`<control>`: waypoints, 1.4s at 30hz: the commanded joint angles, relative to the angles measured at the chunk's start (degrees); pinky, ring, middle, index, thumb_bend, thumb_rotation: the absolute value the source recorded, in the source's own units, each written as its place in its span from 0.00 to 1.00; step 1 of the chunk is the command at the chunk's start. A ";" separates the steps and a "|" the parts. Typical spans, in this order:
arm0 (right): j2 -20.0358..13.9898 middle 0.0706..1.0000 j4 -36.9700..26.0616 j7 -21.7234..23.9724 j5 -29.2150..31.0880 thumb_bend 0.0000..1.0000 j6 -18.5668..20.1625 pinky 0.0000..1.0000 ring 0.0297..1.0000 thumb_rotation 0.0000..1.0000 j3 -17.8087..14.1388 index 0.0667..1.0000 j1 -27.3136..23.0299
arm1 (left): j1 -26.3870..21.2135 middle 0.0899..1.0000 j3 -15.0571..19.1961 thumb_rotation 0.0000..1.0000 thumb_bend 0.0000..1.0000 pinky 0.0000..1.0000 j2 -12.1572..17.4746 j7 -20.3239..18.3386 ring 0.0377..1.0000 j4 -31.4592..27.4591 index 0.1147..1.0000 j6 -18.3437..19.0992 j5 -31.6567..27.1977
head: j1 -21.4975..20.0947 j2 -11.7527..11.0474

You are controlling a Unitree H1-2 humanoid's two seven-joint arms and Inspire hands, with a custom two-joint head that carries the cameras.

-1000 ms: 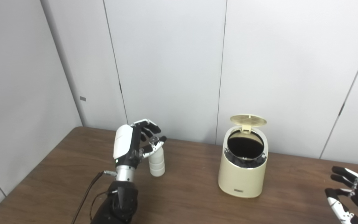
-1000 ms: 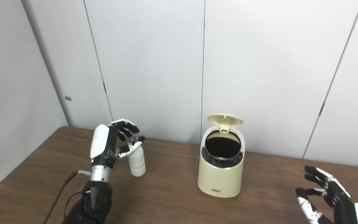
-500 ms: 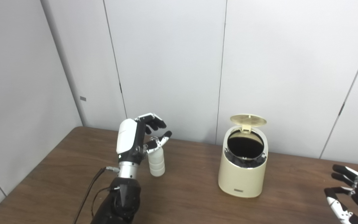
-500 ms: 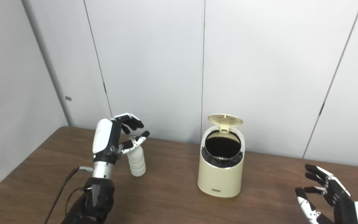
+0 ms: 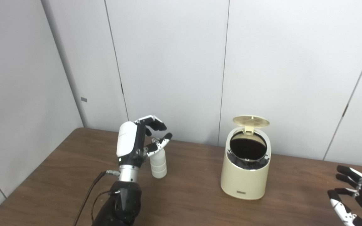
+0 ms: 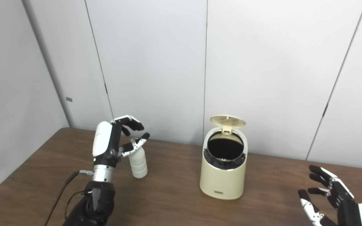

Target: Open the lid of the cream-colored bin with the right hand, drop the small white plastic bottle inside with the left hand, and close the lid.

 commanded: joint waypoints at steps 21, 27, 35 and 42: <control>-0.49 0.77 -2.12 0.14 -0.15 0.07 -0.42 0.59 0.75 0.04 -0.05 0.72 -0.91 | -0.56 1.00 2.21 0.39 1.00 0.99 1.32 -8.81 1.00 -0.80 1.00 -0.18 -7.19 | 0.14 -0.06; -0.52 0.78 -1.97 0.19 -0.21 0.07 -0.44 0.60 0.76 0.03 0.01 0.73 -0.99 | -0.70 0.95 6.46 0.35 1.00 0.92 -0.91 -10.81 0.96 2.46 0.94 0.19 -17.93 | 0.13 -0.02; -0.38 0.78 -2.36 0.31 0.08 0.08 0.46 0.61 0.76 0.00 -0.01 0.74 -0.95 | 0.78 0.81 8.64 0.32 1.00 0.79 -1.59 -13.30 0.84 5.09 0.80 0.35 -23.70 | 0.20 0.10; -0.31 0.78 -2.53 0.19 -0.07 0.09 0.85 0.61 0.76 0.00 0.07 0.74 -0.96 | 1.43 0.81 8.61 0.30 1.00 0.79 -1.62 -13.00 0.84 5.84 0.81 0.05 -23.44 | 0.10 -0.04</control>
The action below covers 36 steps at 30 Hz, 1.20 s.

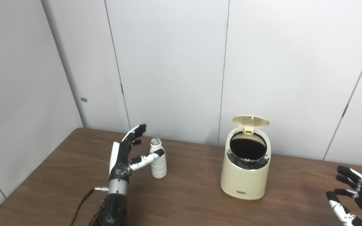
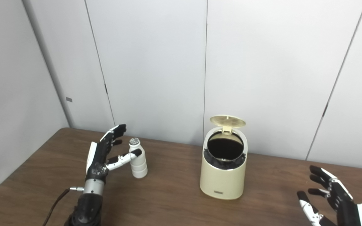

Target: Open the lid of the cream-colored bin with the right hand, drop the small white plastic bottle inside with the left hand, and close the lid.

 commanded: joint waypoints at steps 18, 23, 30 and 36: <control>-0.03 0.79 -3.48 0.20 -0.06 0.10 0.01 0.63 0.78 0.00 0.07 0.74 -0.82 | -0.73 0.77 -2.28 0.24 1.00 0.67 1.82 -3.16 0.76 -0.92 0.78 5.46 2.27 | -0.18 0.38; -0.15 0.79 -3.34 0.23 -0.30 0.11 -0.10 0.62 0.77 0.00 0.09 0.74 -0.84 | -0.69 0.78 -3.25 0.21 1.00 0.72 1.93 -4.20 0.79 -0.65 0.77 6.25 2.89 | -0.17 0.45; 0.16 0.78 -3.77 0.31 -0.26 0.10 0.26 0.61 0.76 0.00 0.07 0.74 -0.87 | -0.99 0.76 -3.72 0.16 1.00 0.72 1.83 -2.74 0.78 0.32 0.75 6.47 4.78 | -0.46 0.54; 0.41 0.77 -4.77 0.22 -0.86 0.11 1.18 0.59 0.75 0.01 0.11 0.73 -0.56 | -2.47 0.46 -1.31 0.00 0.59 0.46 -0.52 8.15 0.49 4.07 0.46 -0.10 8.06 | -0.49 0.77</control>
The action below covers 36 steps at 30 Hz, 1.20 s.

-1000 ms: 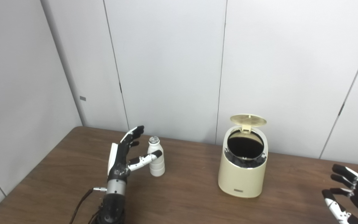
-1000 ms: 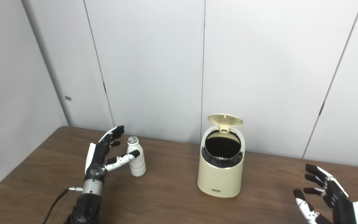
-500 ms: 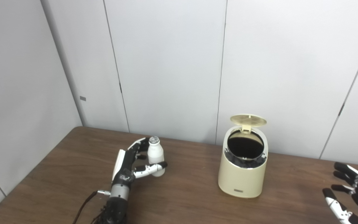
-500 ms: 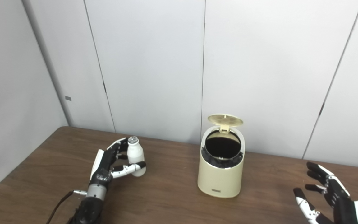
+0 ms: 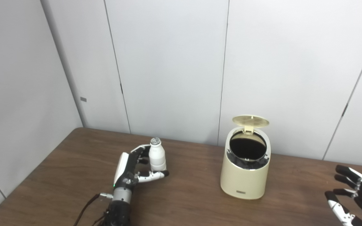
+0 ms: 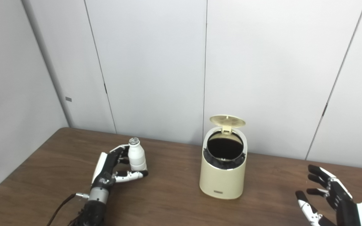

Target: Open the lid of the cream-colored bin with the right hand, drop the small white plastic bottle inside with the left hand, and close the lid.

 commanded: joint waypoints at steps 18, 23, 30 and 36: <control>0.27 0.80 -2.68 0.07 -0.39 0.08 0.10 0.66 0.79 0.00 0.14 0.76 -1.13 | -3.71 0.43 -0.04 0.00 0.50 0.37 0.38 10.16 0.44 1.18 0.41 -7.96 4.71 | -0.08 0.10; 0.18 0.79 -2.64 0.10 -0.51 0.09 -0.09 0.65 0.79 0.00 0.15 0.75 -1.13 | -3.24 0.44 -0.24 0.00 0.50 0.39 0.02 9.75 0.45 -0.07 0.39 -8.50 4.15 | -0.06 0.15; 0.21 0.78 -2.22 0.06 -0.62 0.09 -0.30 0.63 0.78 0.00 0.09 0.74 -1.24 | -2.16 0.46 -1.45 0.00 0.50 0.39 -1.44 8.47 0.44 -5.95 0.38 -8.79 4.50 | -0.28 0.08; 0.31 0.77 -2.33 0.07 -0.47 0.09 -0.30 0.61 0.77 0.06 0.08 0.73 -1.25 | -2.15 0.46 -1.49 0.00 0.50 0.39 -2.89 7.25 0.44 -8.41 0.38 -9.72 3.05 | -0.39 -0.02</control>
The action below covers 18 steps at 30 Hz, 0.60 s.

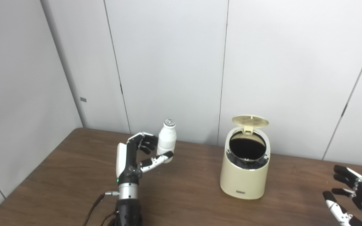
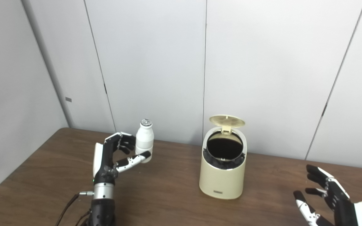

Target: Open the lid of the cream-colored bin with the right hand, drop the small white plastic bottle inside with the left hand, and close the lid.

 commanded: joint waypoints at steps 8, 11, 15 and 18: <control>-0.02 0.78 -2.03 -0.23 -0.34 0.07 -1.02 0.60 0.77 0.03 0.02 0.73 -1.53 | -1.50 0.46 0.04 0.00 0.50 0.38 -1.31 -1.23 0.44 -4.91 0.38 -2.88 -1.59 | -0.23 -0.06; 0.14 0.79 -2.03 -0.16 -0.16 0.06 -1.06 0.63 0.79 0.00 0.17 0.74 -1.59 | -1.35 0.46 0.07 0.00 0.50 0.38 -1.91 -2.19 0.44 -7.06 0.38 -2.90 -2.34 | -0.60 -0.23; 0.70 0.81 -1.98 -0.13 0.58 0.05 -0.49 0.67 0.81 0.00 0.24 0.76 -1.80 | -1.23 0.46 0.08 0.00 0.50 0.40 -3.26 -5.20 0.46 -11.74 0.37 -1.53 -6.67 | -1.26 -0.49; 0.81 0.81 -1.38 -0.30 0.07 0.05 -1.20 0.67 0.81 0.00 0.38 0.76 -1.88 | -1.92 0.45 0.50 0.00 0.50 0.41 -4.59 -7.54 0.46 -14.20 0.37 0.22 -11.52 | -1.82 -0.86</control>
